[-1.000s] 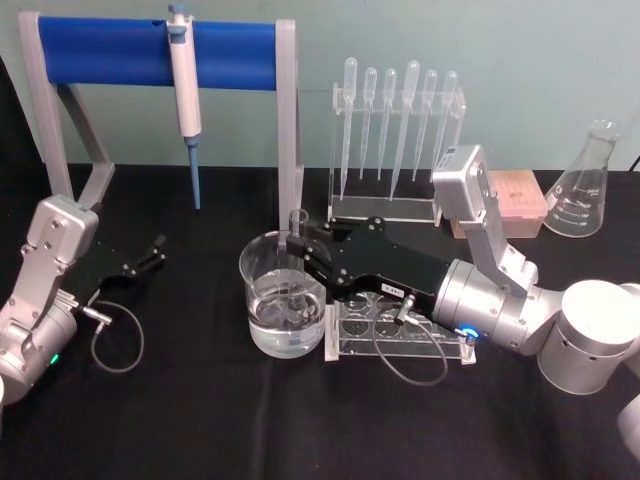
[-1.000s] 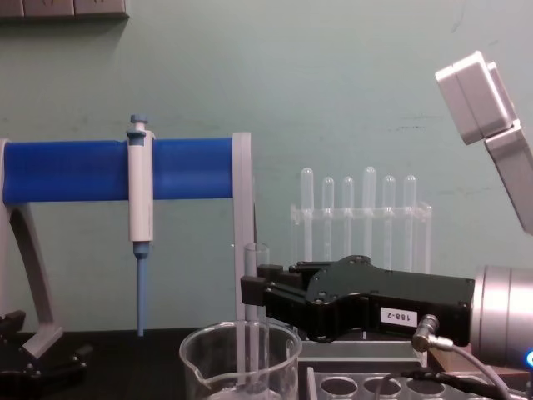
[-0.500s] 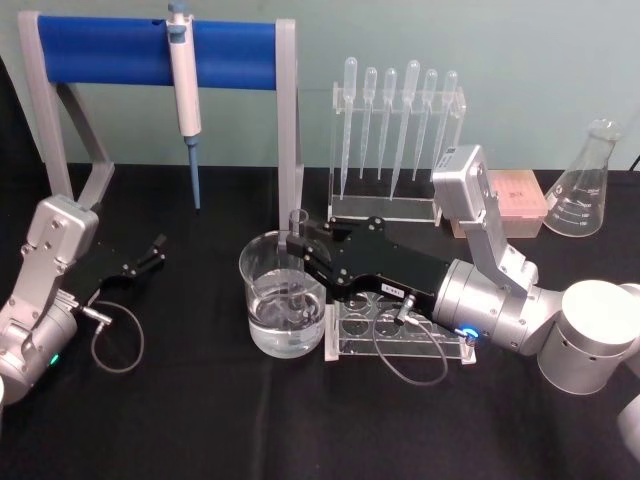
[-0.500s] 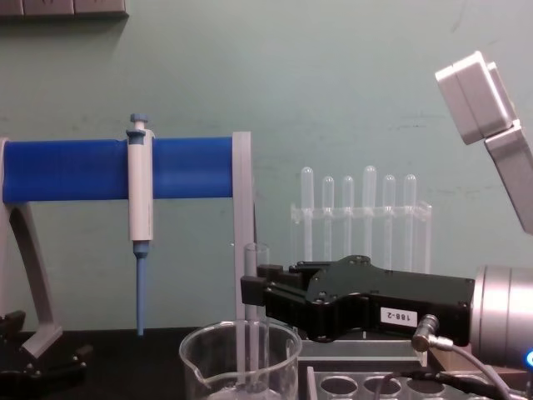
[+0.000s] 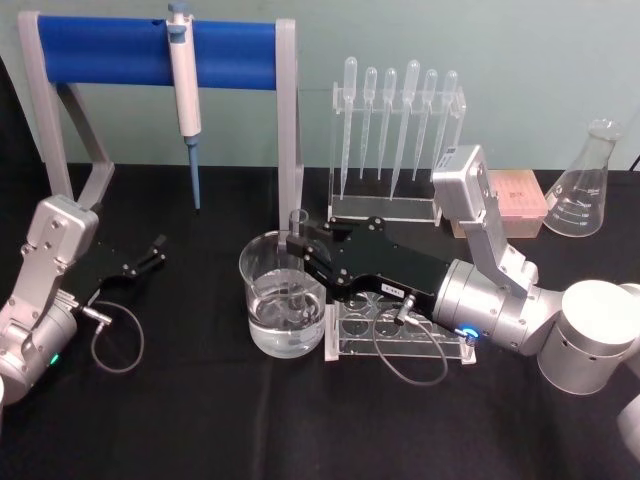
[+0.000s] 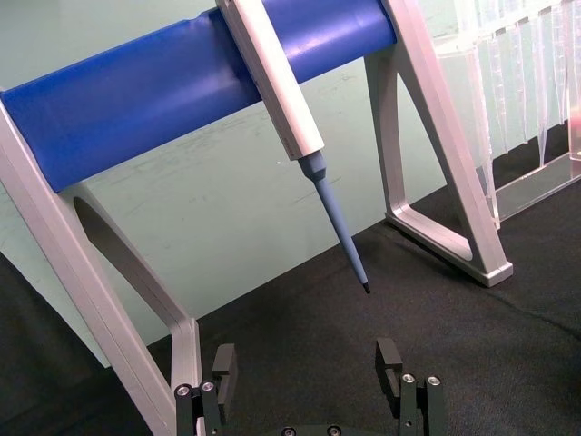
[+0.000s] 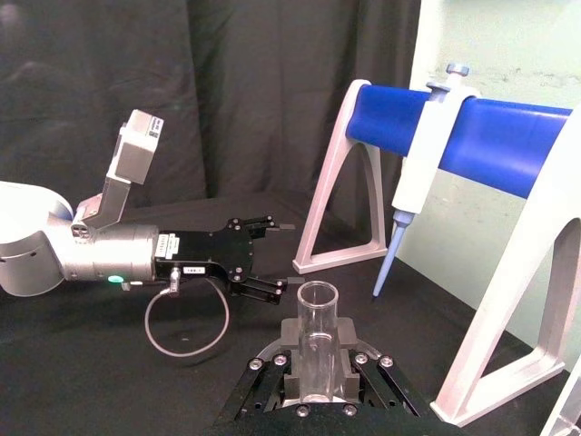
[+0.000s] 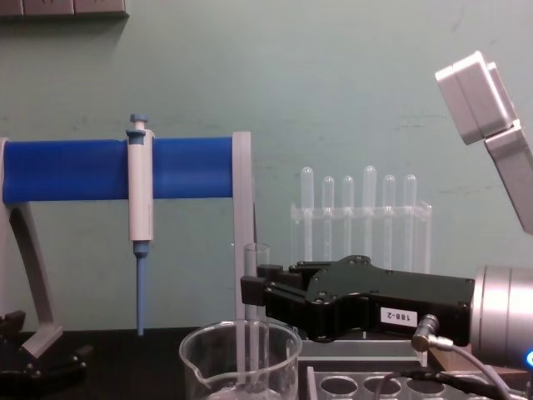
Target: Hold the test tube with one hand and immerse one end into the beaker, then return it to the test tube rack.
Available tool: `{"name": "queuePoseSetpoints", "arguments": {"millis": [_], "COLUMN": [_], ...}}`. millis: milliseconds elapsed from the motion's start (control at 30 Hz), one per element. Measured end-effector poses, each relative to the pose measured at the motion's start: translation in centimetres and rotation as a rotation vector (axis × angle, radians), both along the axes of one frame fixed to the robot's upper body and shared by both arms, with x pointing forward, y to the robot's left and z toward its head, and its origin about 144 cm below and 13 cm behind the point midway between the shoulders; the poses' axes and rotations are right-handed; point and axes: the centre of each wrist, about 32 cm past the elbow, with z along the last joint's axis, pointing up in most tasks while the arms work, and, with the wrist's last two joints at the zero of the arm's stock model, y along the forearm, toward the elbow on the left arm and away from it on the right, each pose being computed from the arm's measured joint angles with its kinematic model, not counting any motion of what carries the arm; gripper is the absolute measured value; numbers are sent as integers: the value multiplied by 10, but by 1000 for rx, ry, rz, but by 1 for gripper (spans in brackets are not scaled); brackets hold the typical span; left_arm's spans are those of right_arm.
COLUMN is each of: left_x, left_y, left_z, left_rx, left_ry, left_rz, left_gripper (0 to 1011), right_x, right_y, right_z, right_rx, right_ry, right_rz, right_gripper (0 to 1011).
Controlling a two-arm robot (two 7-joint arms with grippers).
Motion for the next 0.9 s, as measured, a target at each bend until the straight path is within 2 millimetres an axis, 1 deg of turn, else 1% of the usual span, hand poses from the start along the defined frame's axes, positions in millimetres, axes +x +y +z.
{"name": "queuePoseSetpoints", "arguments": {"millis": [900], "left_x": [0], "left_y": [0], "left_z": [0], "left_rx": [0], "left_ry": [0], "left_rz": [0], "left_gripper": [1000], "right_x": [0], "right_y": [0], "right_z": [0], "right_rx": [0], "right_ry": [0], "right_rz": [0], "right_gripper": [244]}}
